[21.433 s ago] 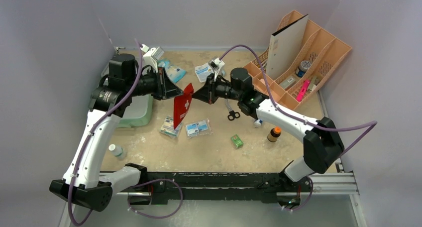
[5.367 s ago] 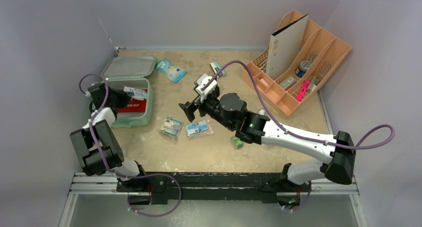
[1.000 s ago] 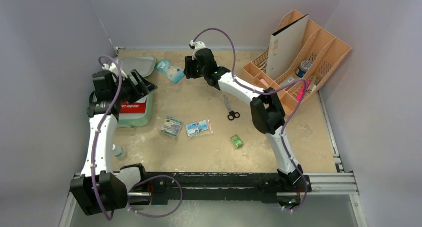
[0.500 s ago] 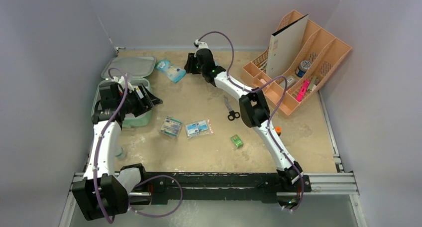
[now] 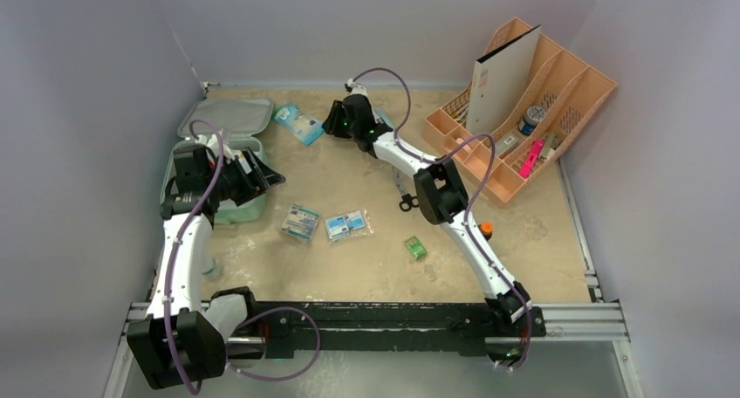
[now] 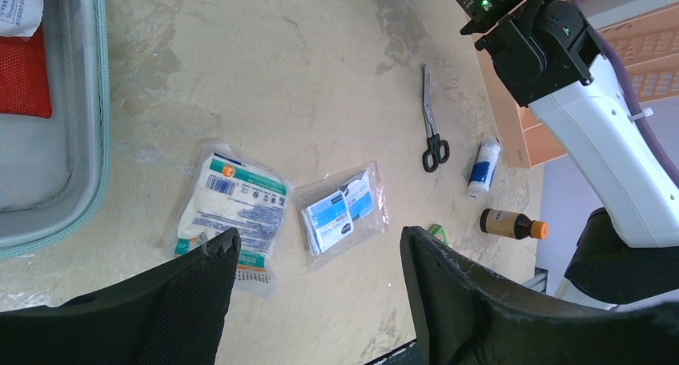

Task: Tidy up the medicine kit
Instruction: Pick up the medical item at the center of the board.

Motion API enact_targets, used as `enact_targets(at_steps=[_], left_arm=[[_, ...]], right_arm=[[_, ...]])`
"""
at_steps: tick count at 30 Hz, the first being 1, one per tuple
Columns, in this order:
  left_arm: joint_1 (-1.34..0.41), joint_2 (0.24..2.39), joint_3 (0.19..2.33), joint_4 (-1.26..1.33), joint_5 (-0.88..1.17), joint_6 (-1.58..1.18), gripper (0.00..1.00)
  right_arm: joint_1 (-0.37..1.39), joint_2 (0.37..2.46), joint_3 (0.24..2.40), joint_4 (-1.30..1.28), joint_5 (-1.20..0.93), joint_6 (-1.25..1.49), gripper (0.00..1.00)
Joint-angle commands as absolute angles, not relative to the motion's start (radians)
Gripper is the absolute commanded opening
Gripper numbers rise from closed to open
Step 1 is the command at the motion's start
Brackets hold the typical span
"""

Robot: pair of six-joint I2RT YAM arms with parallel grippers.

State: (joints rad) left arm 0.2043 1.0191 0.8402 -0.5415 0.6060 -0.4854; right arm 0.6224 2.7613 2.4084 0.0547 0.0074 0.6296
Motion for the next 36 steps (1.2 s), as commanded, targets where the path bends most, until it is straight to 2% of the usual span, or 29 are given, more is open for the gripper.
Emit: enact_targets(at_steps=[1,16,20,24,25,30,36], left_arm=[[0.202,0.987,0.865,-0.531,0.611,-0.462,0.71],[0.203,0.970,0.867,-0.537,0.602,-0.468,0.71],[0.202,0.966,0.868,-0.539,0.598,-0.468,0.71],[0.202,0.966,0.868,-0.541,0.593,-0.465,0.71],[0.202,0.966,0.870,-0.541,0.590,-0.465,0.71],[0.203,0.969,0.873,-0.548,0.577,-0.459,0.71],[0.202,0.968,0.878,-0.557,0.558,-0.453,0.70]], right_arm=[[0.632,2.780,2.465,0.096,0.024,0.727,0.40],[0.635,2.867,2.545,0.116,0.063,0.872,0.32],[0.640,2.879,2.554,0.119,0.056,0.878,0.22],[0.639,2.867,2.549,0.126,0.047,0.878,0.02],[0.639,2.859,2.542,0.129,0.045,0.878,0.00],[0.639,2.768,2.441,0.172,0.009,0.840,0.00],[0.637,2.566,2.197,0.260,-0.064,0.741,0.00]])
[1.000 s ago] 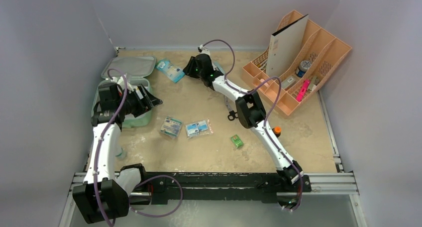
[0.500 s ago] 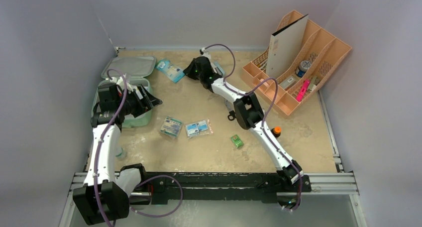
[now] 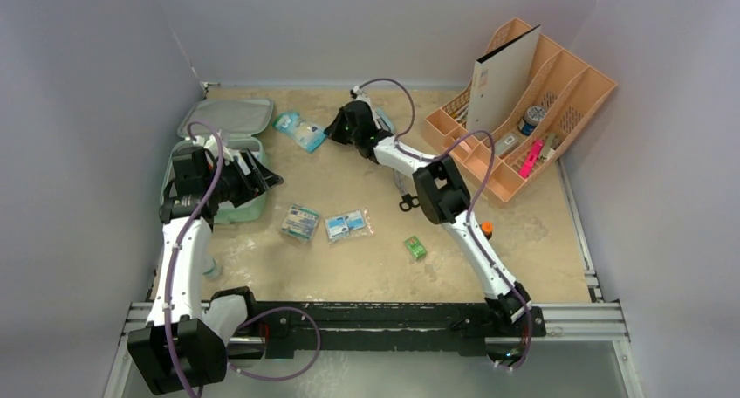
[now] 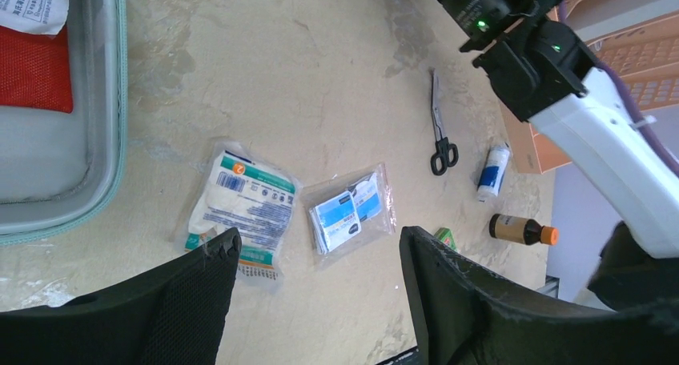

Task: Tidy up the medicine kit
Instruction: Pick up the medical item at the center of the board.

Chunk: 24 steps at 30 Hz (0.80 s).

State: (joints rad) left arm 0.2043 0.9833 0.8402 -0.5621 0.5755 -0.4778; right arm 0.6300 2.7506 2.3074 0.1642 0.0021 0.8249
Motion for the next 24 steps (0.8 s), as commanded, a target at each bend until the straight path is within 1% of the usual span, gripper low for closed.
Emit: enact_targets(at_steps=[1,6,11,18,24], left_arm=[[0.202,0.970,0.879,-0.557,0.556,-0.450,0.70],[0.202,0.990,0.890,-0.559,0.553,-0.440,0.70],[0.203,1.020,0.911,-0.545,0.579,-0.475,0.70],[0.203,1.095,0.981,-0.553,0.672,-0.517,0.71],[0.201,1.085,0.991,-0.478,0.724,-0.576,0.71]], right_arm=[[0.637,2.525,2.149,0.271,-0.077,0.724,0.00],[0.635,2.303,1.900,0.353,-0.099,0.660,0.00],[0.635,2.114,1.729,0.358,-0.119,0.634,0.00],[0.635,1.901,1.584,0.293,-0.212,0.666,0.00],[0.637,1.733,1.488,0.239,-0.258,0.646,0.00]])
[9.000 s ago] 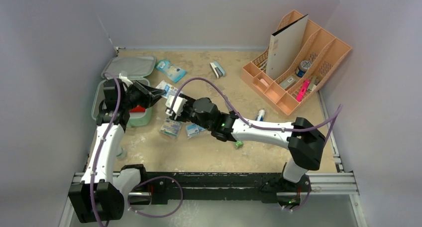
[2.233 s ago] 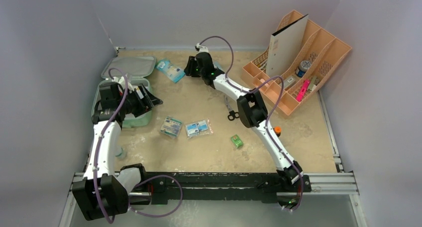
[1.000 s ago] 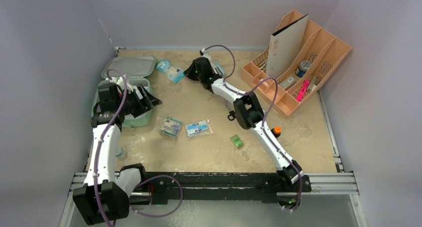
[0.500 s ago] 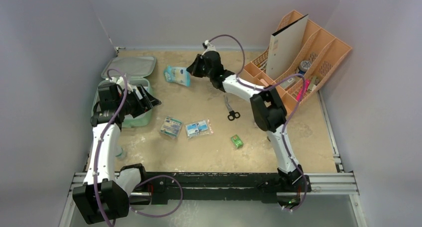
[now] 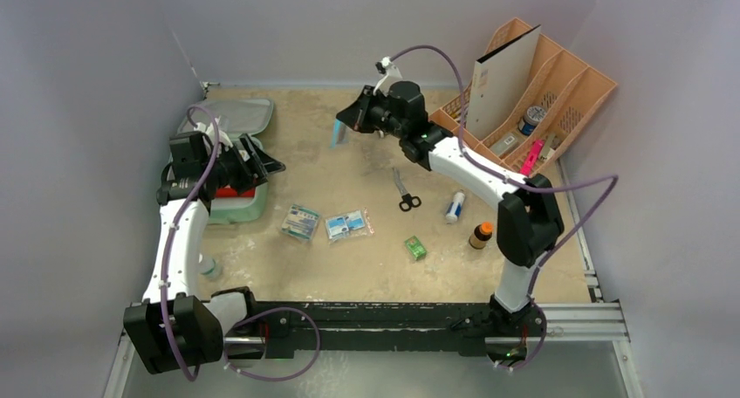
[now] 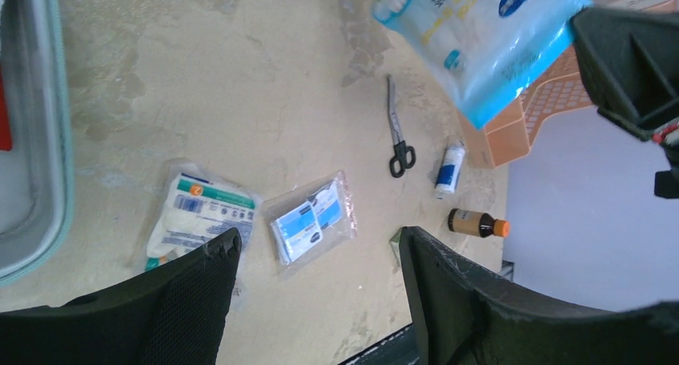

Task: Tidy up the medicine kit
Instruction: Pick up the medical item at the center of the board, then place the medical item at the medicine box.

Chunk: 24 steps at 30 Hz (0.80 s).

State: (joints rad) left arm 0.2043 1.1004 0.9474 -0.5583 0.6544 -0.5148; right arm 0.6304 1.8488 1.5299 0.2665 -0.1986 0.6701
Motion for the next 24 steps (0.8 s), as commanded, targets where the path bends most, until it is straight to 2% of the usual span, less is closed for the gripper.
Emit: enact_targets(at_steps=[1,4,8,12,17,19,21,24], left_arm=[[0.202,1.083,0.988,-0.454,0.737,-0.612,0.71],[0.201,1.086,0.984,-0.382,0.788,-0.649,0.70],[0.184,1.076,0.961,-0.272,0.804,-0.563,0.68],[0.152,1.060,0.921,-0.103,0.861,-0.461,0.66],[0.131,0.994,0.850,0.164,0.947,-0.351,0.68],[0.127,0.984,0.822,0.301,1.015,-0.330,0.69],[0.111,1.004,0.821,0.383,1.183,-0.283,0.70],[0.065,1.016,0.838,0.370,1.318,-0.173,0.71]], right_arm=[[0.637,1.713,1.479,0.237,-0.262,0.647,0.00],[0.637,1.671,1.468,0.235,-0.294,0.670,0.00],[0.637,1.641,1.491,0.214,-0.372,0.687,0.00],[0.634,1.615,1.502,0.228,-0.549,0.643,0.00],[0.633,1.600,1.590,0.060,-0.695,0.505,0.00],[0.632,1.596,1.621,0.011,-0.763,0.465,0.00],[0.632,1.589,1.641,-0.038,-0.828,0.432,0.00],[0.632,1.577,1.664,-0.106,-0.921,0.372,0.00]])
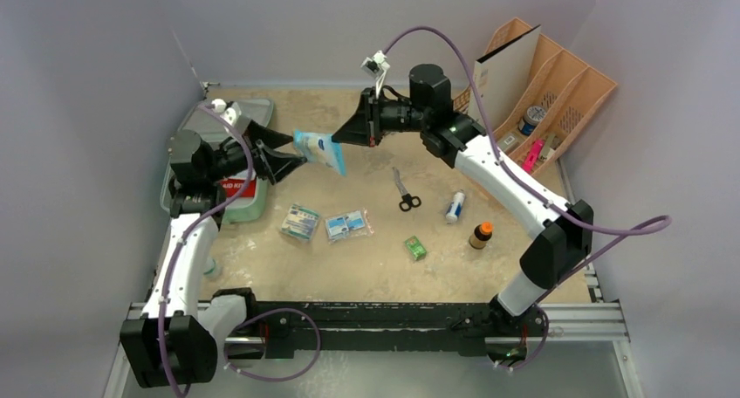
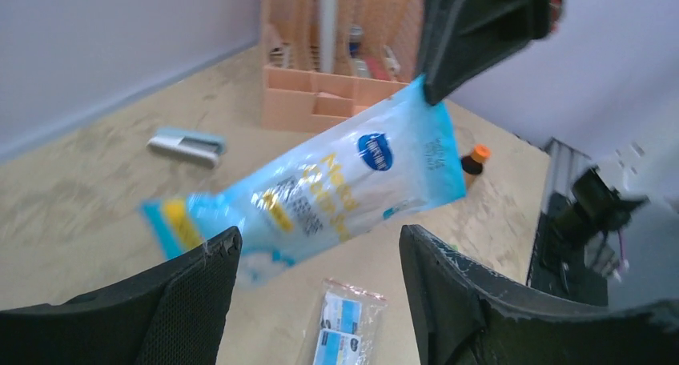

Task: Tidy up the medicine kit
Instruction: Place the medical item at the medicine box.

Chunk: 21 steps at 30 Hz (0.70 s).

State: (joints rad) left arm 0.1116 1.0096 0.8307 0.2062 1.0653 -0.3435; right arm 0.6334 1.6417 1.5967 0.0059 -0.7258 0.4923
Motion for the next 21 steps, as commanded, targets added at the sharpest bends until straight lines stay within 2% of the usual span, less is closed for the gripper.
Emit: enact_targets(at_steps=[1,5,10,21], left_arm=[[0.060,1.009,0.837,0.368,1.342,-0.142,0.72],[0.025,1.001,0.887,0.217,1.429,0.057,0.76],[-0.088,1.062,1.053,-0.344,1.402,0.515,0.77],[-0.164,1.150,1.153,-0.529,1.356,0.701,0.75]], right_arm=[[0.632,1.573,1.671,-0.121,-0.955,0.351,0.00],[0.632,1.569,1.708,-0.248,-0.983,0.245,0.00],[0.633,1.566,1.717,-0.295,-1.039,0.195,0.00],[0.634,1.590,1.738,-0.348,-1.088,0.145,0.00]])
